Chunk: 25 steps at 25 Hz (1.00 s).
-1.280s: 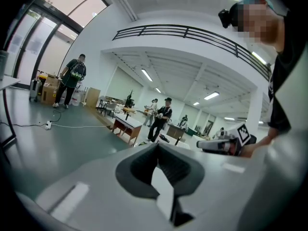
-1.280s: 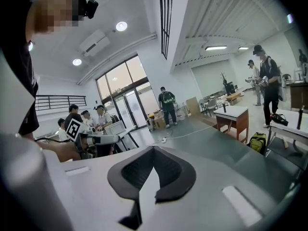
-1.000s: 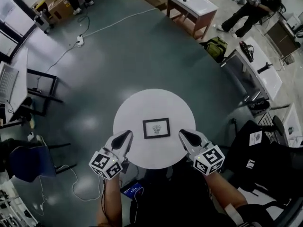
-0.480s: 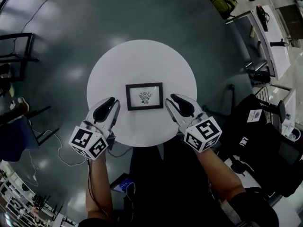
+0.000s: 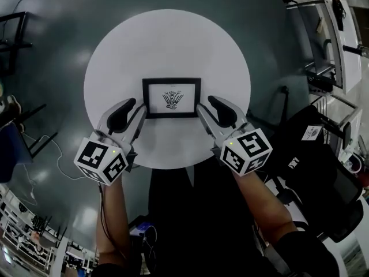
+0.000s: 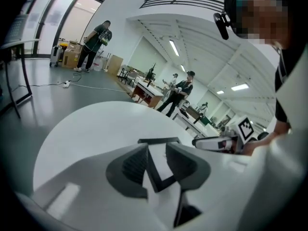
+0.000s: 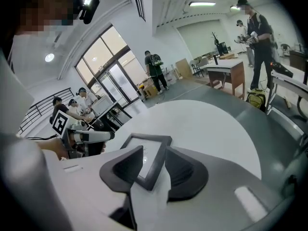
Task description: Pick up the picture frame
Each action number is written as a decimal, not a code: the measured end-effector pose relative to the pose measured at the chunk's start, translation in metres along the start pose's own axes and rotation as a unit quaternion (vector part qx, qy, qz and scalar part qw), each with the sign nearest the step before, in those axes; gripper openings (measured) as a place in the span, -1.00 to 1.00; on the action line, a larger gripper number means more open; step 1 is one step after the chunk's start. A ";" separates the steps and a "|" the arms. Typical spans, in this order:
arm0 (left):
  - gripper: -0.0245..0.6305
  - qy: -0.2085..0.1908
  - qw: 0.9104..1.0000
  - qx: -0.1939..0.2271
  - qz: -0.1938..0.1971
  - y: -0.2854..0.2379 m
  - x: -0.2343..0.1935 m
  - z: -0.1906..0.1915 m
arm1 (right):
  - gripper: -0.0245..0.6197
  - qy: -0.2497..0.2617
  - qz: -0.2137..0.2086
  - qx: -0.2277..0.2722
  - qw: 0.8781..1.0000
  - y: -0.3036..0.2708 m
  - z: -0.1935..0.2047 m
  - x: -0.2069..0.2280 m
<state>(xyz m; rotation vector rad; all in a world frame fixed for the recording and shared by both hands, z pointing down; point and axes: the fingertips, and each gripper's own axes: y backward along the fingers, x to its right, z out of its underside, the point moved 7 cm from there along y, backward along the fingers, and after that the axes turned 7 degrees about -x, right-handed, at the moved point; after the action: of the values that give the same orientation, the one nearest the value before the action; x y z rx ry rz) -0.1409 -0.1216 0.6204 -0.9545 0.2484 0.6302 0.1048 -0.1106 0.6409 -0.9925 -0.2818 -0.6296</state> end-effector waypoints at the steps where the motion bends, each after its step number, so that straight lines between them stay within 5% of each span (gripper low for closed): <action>1: -0.57 0.000 1.000 -0.007 -0.003 -0.004 -0.001 0.003 | -0.46 -0.002 0.003 -0.004 1.000 -0.004 0.003 0.002; 25: -0.55 -0.018 0.996 -0.082 -0.041 -0.035 -0.002 0.035 | -0.45 -0.019 0.031 -0.031 0.999 -0.031 0.023 -0.002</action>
<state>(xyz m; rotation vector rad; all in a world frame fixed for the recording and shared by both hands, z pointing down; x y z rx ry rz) -0.1235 -0.1082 0.6647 -1.1053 0.1261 0.5977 0.0857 -0.1021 0.6736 -1.0704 -0.2653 -0.5657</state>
